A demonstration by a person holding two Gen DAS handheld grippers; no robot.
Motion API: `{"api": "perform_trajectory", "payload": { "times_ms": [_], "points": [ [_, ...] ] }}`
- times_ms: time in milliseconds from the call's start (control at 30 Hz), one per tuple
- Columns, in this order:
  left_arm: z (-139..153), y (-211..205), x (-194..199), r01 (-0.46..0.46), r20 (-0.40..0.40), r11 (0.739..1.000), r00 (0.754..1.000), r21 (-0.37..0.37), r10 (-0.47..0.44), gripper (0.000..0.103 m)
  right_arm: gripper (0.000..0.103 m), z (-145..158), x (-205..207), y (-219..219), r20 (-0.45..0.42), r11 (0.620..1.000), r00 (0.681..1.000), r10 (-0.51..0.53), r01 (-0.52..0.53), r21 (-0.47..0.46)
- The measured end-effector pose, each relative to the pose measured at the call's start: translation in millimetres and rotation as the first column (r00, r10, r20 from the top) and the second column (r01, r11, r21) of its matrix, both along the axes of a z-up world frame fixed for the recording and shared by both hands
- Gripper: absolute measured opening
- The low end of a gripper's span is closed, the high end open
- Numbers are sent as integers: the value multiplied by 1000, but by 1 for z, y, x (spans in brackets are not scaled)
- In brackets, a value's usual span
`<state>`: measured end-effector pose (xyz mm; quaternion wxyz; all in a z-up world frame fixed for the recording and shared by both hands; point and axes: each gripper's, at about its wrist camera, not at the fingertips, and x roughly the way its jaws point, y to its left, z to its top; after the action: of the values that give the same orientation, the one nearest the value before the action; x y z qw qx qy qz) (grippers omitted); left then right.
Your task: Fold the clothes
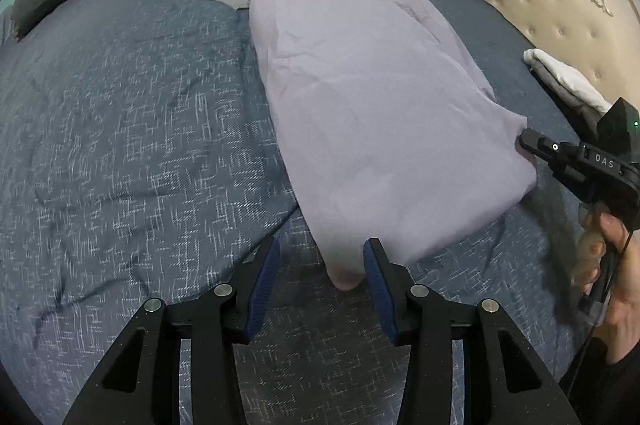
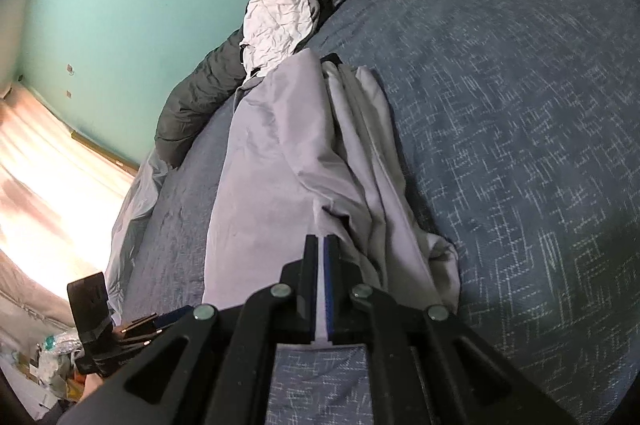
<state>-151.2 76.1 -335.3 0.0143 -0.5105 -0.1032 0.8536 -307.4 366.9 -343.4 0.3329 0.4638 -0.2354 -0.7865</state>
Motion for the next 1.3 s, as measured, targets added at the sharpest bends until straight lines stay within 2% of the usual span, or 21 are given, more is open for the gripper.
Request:
{"api": "perform_trajectory", "payload": {
  "times_ms": [267, 367, 600, 700, 767, 900, 1033, 1100, 1300],
  "points": [
    [-14, 18, -13, 34, 36, 997, 999, -68, -32, 46, 2, -4, 0, 2, 15, 1000, 1000, 0, 0, 4],
    [-19, 20, -17, 29, 41, 998, 999, -57, -27, 46, 2, -7, -1, 3, 21, 1000, 1000, 2, -2, 7],
    [8, 11, -13, 2, -17, 1000, 1000, -19, -2, 46, 2, 3, -1, 8, -19, 1000, 1000, -19, 19, -5],
    [14, 13, -13, 0, -28, 1000, 1000, -12, 0, 46, 2, 11, 3, -1, -53, 1000, 998, 22, -22, -2],
    [14, 20, -15, 8, -22, 1000, 1000, -20, -9, 46, 2, 11, 5, -8, -56, 999, 997, 51, -51, 14],
    [6, 25, -20, 6, -5, 999, 1000, -34, -6, 46, 2, -4, 8, -23, -6, 989, 995, 99, -98, 107],
    [-1, 23, -27, -9, 7, 1000, 1000, -27, 9, 46, 2, -14, 4, -20, 26, 986, 996, 82, -85, 142],
    [-3, 26, -27, -11, 8, 999, 1000, -35, 11, 46, 0, -17, 3, -19, 16, 979, 997, 75, -77, 190],
    [-4, 26, -30, -12, 8, 999, 1000, -45, 13, 46, 0, -25, 0, -10, 26, 977, 999, 46, -50, 206]
  ]
}}
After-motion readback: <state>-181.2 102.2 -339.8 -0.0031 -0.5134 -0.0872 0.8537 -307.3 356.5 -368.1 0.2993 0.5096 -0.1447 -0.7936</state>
